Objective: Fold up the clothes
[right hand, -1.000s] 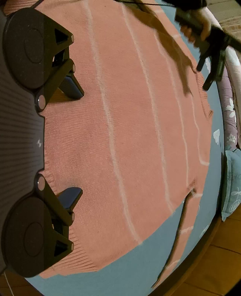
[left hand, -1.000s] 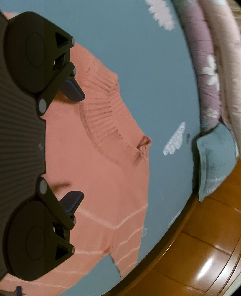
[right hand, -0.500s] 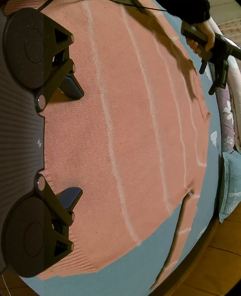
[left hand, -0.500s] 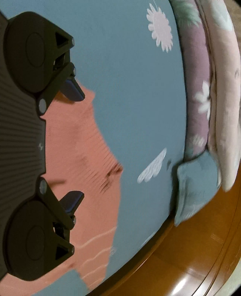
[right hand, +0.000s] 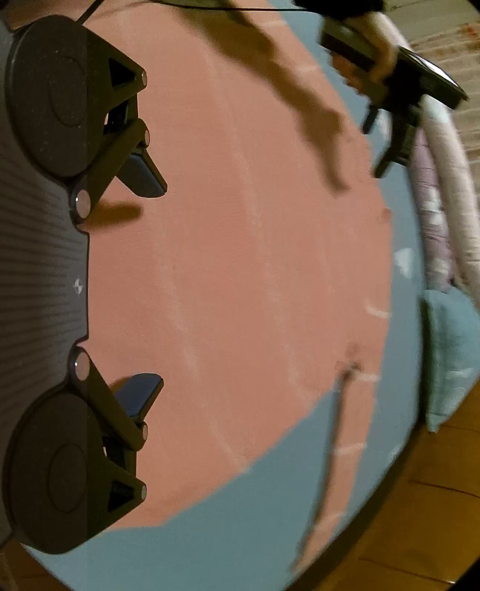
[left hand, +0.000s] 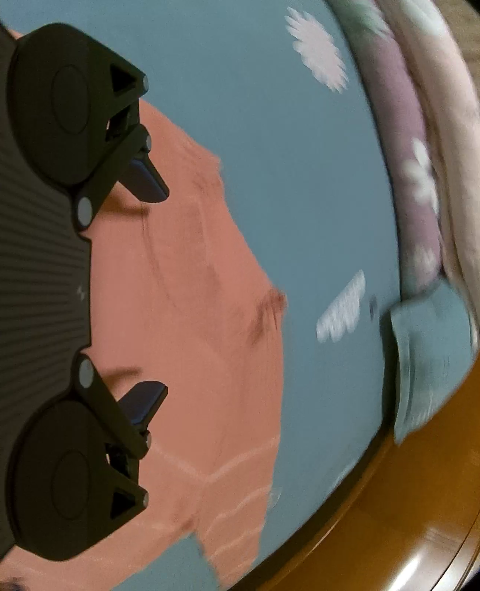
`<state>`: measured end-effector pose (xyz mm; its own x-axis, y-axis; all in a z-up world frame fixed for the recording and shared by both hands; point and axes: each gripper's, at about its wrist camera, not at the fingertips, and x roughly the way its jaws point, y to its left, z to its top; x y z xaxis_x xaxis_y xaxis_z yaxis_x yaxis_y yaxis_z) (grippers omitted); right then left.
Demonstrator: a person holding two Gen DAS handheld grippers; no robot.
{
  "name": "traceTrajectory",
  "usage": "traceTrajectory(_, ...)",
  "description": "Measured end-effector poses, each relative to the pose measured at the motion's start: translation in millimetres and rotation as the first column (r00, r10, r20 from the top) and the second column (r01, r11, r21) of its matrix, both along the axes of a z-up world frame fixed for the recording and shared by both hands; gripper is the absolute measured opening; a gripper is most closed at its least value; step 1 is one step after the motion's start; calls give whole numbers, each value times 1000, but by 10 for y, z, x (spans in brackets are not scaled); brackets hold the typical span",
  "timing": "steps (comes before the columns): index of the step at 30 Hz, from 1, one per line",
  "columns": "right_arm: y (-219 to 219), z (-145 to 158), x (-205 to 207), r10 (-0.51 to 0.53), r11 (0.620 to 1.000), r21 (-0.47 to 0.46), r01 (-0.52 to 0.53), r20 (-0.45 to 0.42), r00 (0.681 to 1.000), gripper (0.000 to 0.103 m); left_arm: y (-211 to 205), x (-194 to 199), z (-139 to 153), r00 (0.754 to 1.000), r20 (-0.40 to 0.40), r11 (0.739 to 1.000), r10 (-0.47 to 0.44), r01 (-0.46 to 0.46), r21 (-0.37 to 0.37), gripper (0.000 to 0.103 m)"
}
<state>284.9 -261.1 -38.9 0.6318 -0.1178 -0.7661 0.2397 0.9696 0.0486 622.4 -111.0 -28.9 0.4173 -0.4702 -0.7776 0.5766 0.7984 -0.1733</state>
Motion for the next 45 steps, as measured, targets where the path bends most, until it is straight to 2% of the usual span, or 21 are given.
traceTrajectory(2,-133,70,235,19,999,-35,-18,28,999,103,-141,-94,101,998,-5,998,-54,54,-16,102)
traceTrajectory(5,-289,46,735,92,994,-56,-91,21,995,103,-378,-172,221,993,-43,992,-109,106,-63,102)
traceTrajectory(8,-373,-11,1127,128,989,-71,-127,14,992,103,-648,-125,252,987,-116,987,-107,92,-129,102)
traceTrajectory(10,-422,-80,1211,108,993,-58,-106,28,994,103,-856,-58,239,982,-162,984,-100,74,-161,102)
traceTrajectory(14,-463,-221,1125,124,992,-31,-124,-2,992,103,-1403,100,90,975,-195,982,-108,74,-175,102)
traceTrajectory(18,-514,-314,1039,140,990,-26,-139,52,989,103,-1872,278,-205,966,-246,991,-76,46,-125,102)
traceTrajectory(20,-533,-323,1044,155,988,-31,-153,58,986,103,-1994,345,-333,966,-255,995,-49,25,-96,102)
traceTrajectory(22,-570,-321,1041,159,987,-16,-158,69,985,103,-2074,406,-415,973,-229,997,-23,6,-73,102)
traceTrajectory(27,-595,-333,991,199,980,-27,-198,84,976,103,-2208,592,-432,984,-176,996,34,-48,-76,102)
traceTrajectory(29,-629,-338,992,208,978,-19,-208,90,974,103,-2247,619,-395,980,-188,995,60,-73,-61,102)
traceTrajectory(31,-670,-350,1011,216,976,-13,-216,91,972,103,-2268,544,-324,976,-216,996,37,-53,-72,102)
traceTrajectory(33,-685,-352,1012,227,974,-11,-227,90,970,103,-2327,382,-254,974,-224,997,-46,30,-75,102)
traceTrajectory(37,-700,-342,992,235,972,-3,-235,89,968,103,-2513,185,-346,963,-234,991,-131,130,-19,102)
traceTrajectory(45,-737,-335,946,245,969,20,-248,101,964,103,-2822,275,-266,979,-182,996,-92,91,-10,102)
